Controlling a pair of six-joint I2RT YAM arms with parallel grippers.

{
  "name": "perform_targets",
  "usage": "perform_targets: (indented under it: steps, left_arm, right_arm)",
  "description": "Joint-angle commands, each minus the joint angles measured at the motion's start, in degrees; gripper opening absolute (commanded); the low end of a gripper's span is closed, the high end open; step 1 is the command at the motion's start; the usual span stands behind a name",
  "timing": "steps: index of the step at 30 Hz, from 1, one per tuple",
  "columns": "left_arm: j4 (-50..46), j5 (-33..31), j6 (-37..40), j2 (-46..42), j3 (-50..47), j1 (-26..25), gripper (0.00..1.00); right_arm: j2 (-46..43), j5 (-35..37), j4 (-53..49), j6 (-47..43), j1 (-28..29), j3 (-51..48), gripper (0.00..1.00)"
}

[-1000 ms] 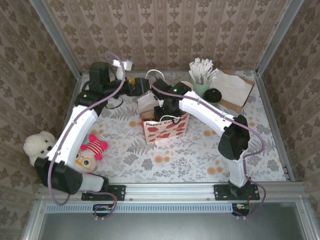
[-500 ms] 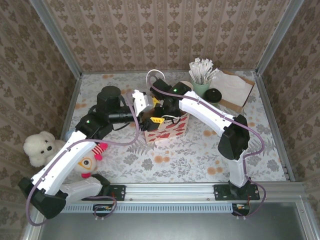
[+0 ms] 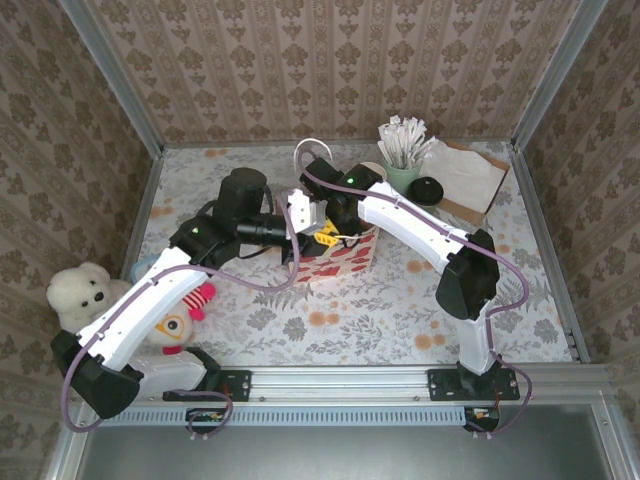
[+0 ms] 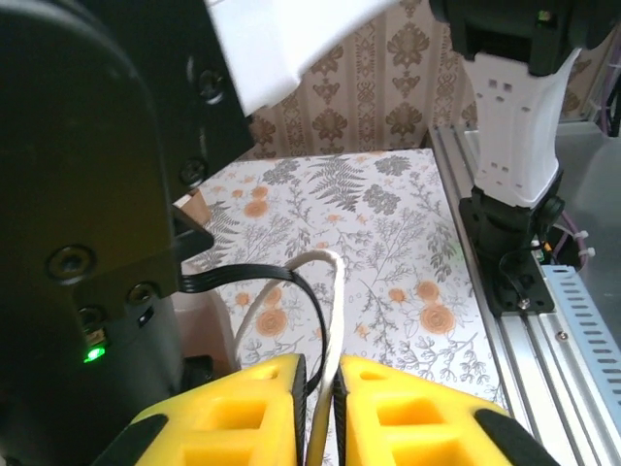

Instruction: Pack the takeout coffee

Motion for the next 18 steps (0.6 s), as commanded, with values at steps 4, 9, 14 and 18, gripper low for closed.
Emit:
perform_targets:
  steps: [4, 9, 14, 18]
  left_arm:
    - [1.23, 5.77, -0.16, -1.99, 0.96, -0.29, 0.02]
    - [3.49, 8.26, -0.31, -3.21, 0.33, -0.29, 0.0]
    - [3.39, 7.65, -0.04, -2.35, 0.23, -0.29, 0.0]
    - [3.38, 6.6, -1.49, -0.67, 0.77, -0.24, 0.09]
  right_arm:
    - [1.14, 1.26, -0.87, 2.1, -0.08, -0.88, 0.4]
    - [2.36, 1.82, -1.09, 2.47, -0.12, -1.14, 0.4]
    - [3.53, 0.72, -0.67, 2.59, 0.07, -1.07, 0.4]
    - [3.1, 0.81, 0.79, 0.41, 0.64, -2.25, 0.4]
